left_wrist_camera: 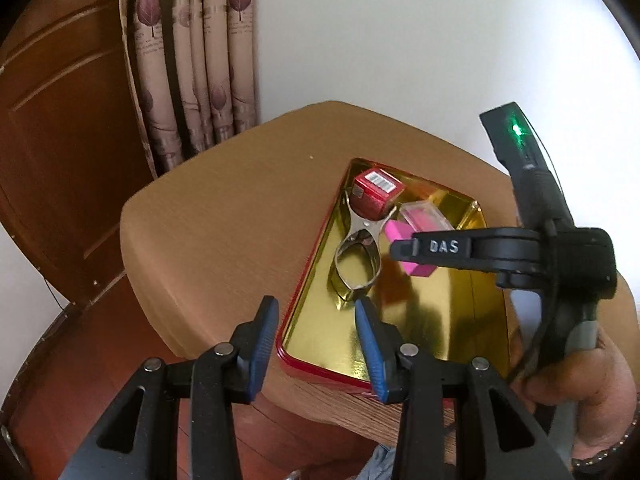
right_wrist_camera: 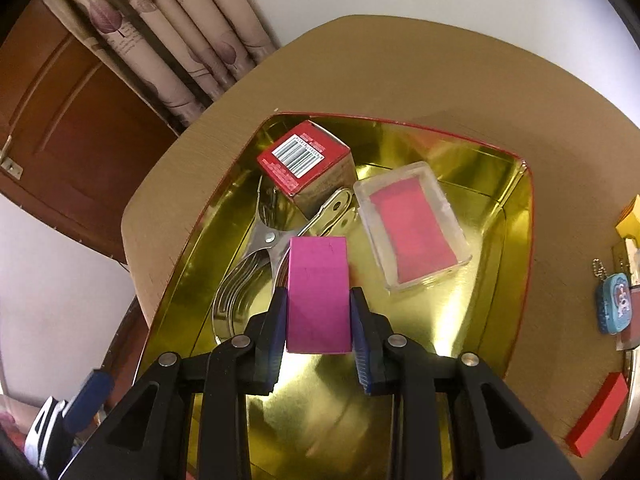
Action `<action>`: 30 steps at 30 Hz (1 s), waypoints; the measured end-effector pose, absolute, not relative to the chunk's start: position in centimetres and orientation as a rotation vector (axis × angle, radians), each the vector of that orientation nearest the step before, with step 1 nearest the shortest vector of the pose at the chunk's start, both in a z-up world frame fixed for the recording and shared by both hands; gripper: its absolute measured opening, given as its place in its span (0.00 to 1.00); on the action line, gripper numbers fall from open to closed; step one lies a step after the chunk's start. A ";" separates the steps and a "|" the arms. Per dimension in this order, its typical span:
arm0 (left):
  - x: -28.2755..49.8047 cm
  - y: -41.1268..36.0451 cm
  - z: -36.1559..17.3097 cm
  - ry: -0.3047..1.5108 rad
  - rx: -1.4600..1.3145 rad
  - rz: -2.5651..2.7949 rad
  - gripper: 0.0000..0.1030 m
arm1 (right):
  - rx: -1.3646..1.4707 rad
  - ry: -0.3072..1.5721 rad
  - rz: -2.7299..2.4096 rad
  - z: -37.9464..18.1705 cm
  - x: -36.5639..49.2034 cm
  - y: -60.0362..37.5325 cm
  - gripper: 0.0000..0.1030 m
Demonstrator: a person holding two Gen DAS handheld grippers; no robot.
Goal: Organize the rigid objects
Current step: 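Place the nail clipper in the tin with the left gripper while the right carries the pink block there, then release the pink block in the tin and withdraw the right gripper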
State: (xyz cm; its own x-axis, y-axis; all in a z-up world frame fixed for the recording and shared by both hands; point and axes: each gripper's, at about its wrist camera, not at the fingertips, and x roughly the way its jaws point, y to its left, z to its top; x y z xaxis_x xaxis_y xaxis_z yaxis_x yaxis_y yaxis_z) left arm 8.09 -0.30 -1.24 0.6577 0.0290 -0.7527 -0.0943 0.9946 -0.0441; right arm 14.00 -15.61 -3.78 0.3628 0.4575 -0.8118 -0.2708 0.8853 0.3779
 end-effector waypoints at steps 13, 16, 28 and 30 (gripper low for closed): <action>7.9 -1.7 -1.9 0.877 -0.038 0.007 0.39 | 0.270 0.850 0.394 0.3 8.7 -23.3 0.51; 7.3 -3.0 -1.6 0.868 -0.021 -0.076 0.39 | 0.247 0.797 0.248 -0.4 5.6 -29.1 0.51; 5.1 -14.6 -1.5 0.908 0.195 -0.437 0.42 | 0.014 0.872 -0.355 -9.9 -0.4 -49.6 0.53; 6.1 -17.2 -1.8 0.936 0.199 -0.495 0.42 | 0.078 0.865 -0.336 -10.1 -0.7 -50.4 0.56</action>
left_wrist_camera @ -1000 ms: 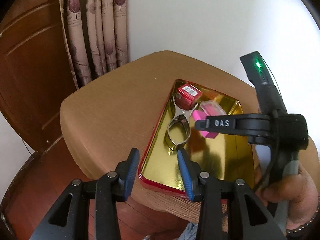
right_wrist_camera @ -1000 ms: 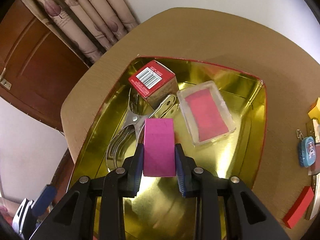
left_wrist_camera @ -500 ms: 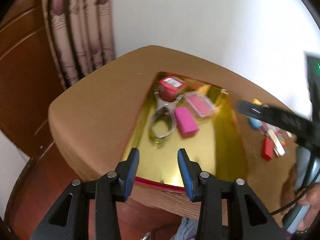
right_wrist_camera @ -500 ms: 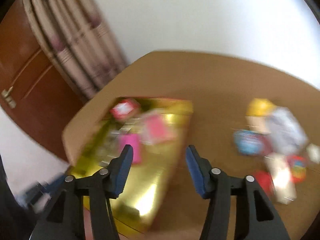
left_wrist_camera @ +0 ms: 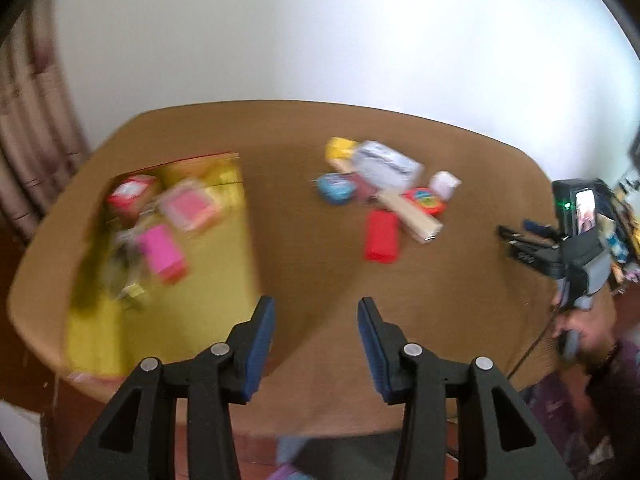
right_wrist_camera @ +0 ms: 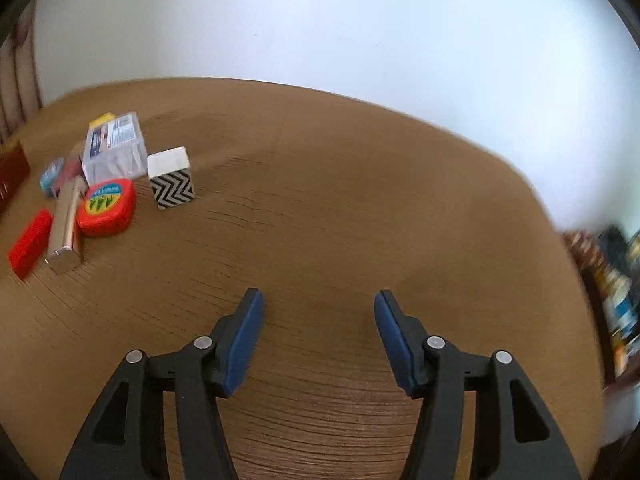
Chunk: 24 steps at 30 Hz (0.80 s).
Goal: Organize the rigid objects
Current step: 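Release the pink block in the tin and withdraw the right gripper, then grasp the red block with the left gripper while the right grasps the white zigzag cube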
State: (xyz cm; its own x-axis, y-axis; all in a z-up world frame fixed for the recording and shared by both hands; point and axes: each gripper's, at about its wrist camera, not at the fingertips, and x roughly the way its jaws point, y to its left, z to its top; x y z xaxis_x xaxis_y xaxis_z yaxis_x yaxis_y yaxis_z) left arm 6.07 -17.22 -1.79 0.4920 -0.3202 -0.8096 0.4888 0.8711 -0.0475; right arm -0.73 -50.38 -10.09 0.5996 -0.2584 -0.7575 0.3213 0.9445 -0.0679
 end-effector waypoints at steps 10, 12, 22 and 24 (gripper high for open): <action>12.0 -27.2 -6.1 1.051 0.352 -0.565 0.42 | 0.199 0.808 -0.231 -9.8 -1.4 -51.9 0.70; 12.8 -28.1 -6.9 1.078 0.371 -0.576 0.42 | 0.211 0.802 -0.211 -9.8 -1.5 -52.3 0.70; 15.2 -30.1 -9.9 1.167 0.419 -0.581 0.42 | 0.218 0.805 -0.166 -9.3 -3.1 -51.9 0.70; 15.5 -30.1 -10.3 1.165 0.416 -0.580 0.42 | 0.218 0.809 -0.160 -9.3 -2.9 -52.1 0.70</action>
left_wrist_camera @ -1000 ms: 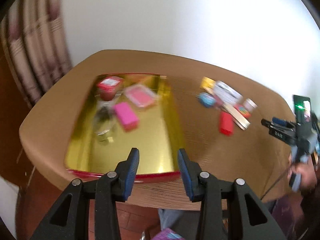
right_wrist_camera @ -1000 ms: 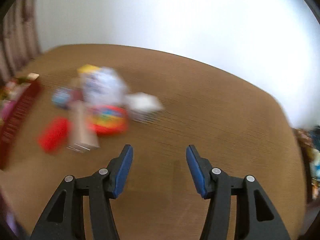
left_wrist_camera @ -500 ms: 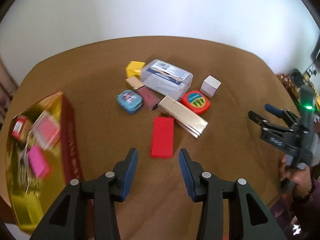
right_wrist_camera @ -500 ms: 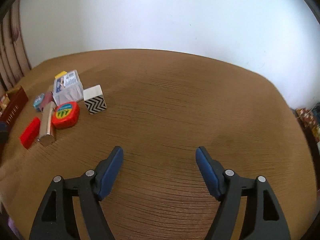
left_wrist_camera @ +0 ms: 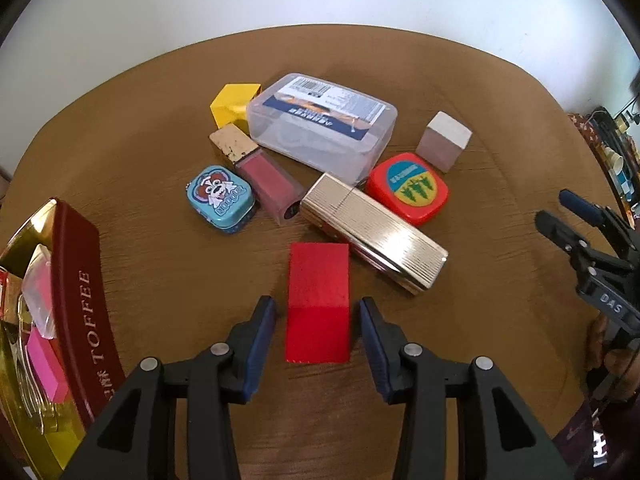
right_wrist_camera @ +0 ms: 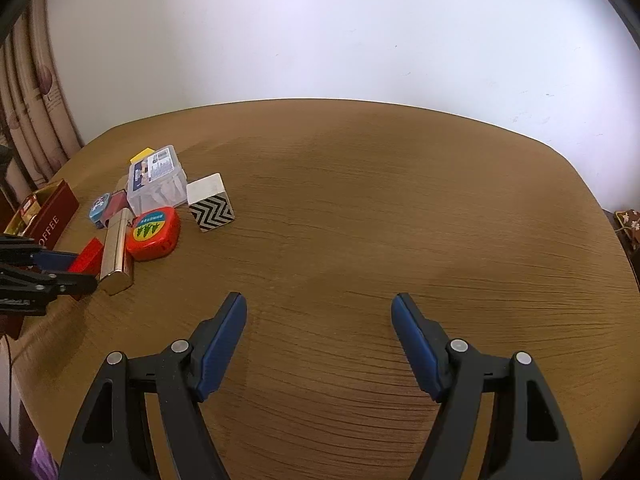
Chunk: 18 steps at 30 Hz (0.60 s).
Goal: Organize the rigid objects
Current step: 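Grasp the red block with the left gripper while the right grasps the white zigzag cube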
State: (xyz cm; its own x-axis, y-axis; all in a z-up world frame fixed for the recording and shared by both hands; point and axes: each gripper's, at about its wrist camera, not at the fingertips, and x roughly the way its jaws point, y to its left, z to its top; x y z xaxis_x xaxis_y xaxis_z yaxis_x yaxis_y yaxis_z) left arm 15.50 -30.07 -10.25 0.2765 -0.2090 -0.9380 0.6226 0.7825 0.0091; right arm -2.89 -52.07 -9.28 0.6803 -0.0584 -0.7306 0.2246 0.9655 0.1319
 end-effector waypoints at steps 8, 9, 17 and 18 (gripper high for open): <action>14.5 -30.0 -10.6 1.087 0.406 -0.532 0.29 | 0.220 0.821 -0.153 -9.4 -3.0 -52.0 0.72; 14.1 -29.9 -10.5 1.087 0.394 -0.521 0.29 | 0.224 0.818 -0.148 -9.2 -3.4 -52.3 0.72; 10.6 -27.0 -8.1 1.127 0.183 -0.564 0.29 | 0.237 0.816 0.060 -7.1 -0.6 -52.0 0.72; 10.1 -26.6 -7.8 1.127 0.166 -0.570 0.29 | 0.233 0.812 0.068 -6.7 0.3 -51.9 0.72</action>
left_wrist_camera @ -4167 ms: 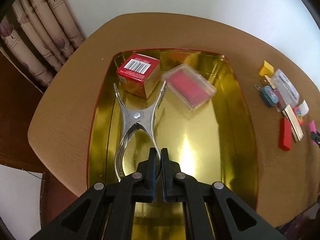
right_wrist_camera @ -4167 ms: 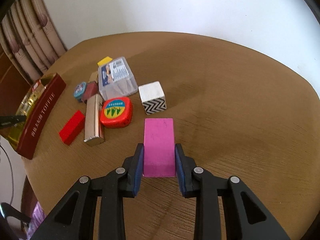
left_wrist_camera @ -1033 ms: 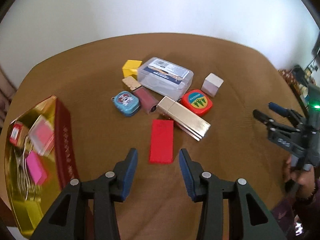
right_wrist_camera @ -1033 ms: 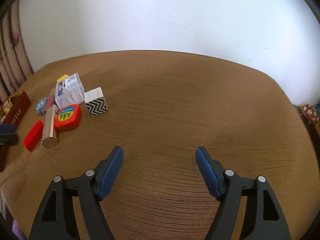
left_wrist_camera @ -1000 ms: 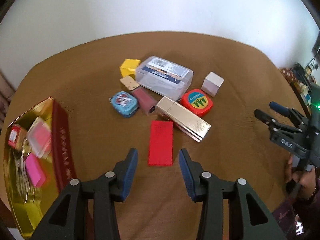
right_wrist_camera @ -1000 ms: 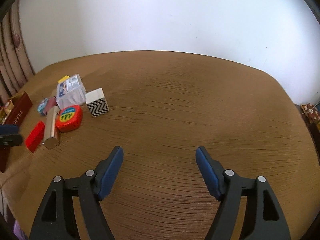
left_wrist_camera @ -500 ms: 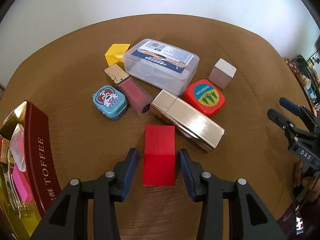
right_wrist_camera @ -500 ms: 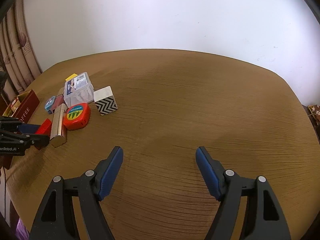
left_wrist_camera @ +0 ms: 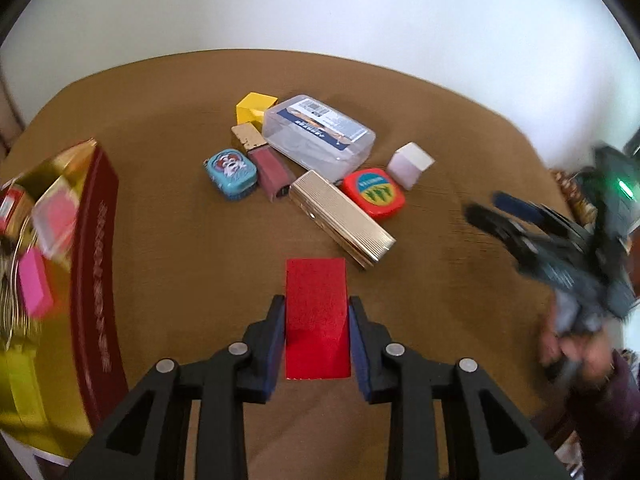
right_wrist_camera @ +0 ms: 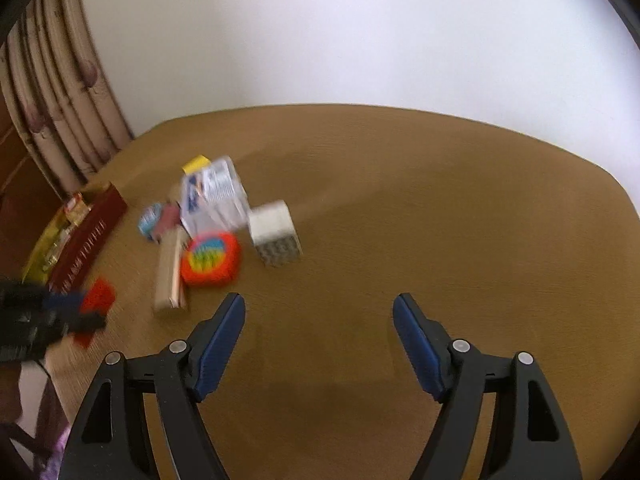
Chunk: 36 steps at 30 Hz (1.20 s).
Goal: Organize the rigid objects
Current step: 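Grasp the red block with the left gripper while the right grasps the white zigzag cube, then place the red block in the tin with the left gripper while the right carries the white cube there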
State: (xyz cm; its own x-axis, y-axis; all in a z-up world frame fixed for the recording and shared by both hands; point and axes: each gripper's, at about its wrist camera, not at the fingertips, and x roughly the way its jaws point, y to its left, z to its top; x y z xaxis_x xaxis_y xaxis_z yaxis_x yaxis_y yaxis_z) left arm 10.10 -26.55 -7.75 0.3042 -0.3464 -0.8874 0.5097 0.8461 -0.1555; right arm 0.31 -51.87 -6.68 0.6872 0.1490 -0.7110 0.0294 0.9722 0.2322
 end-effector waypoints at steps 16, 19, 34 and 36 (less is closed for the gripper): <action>8.5 -18.1 0.4 1.015 0.068 -0.419 0.29 | 0.158 0.914 0.121 -8.3 7.2 -49.7 0.33; 8.9 -15.3 1.0 1.018 0.036 -0.359 0.29 | 0.126 0.925 0.106 -8.4 7.5 -49.5 0.27; 18.4 -12.5 -3.7 1.114 0.085 -0.202 0.29 | 0.188 0.774 0.058 -1.9 1.3 -52.0 0.27; 19.1 -12.6 -4.6 1.116 0.108 -0.176 0.29 | 0.199 0.766 0.067 -1.2 0.8 -52.4 0.27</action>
State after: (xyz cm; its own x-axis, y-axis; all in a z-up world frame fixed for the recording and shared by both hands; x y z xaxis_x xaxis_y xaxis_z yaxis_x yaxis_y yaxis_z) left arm 19.07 -12.59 -4.62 0.4272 -0.0862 -0.9000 0.1945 0.9809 -0.0016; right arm 0.78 -52.41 -1.22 0.7193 0.1319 -0.6821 0.0124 0.9792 0.2025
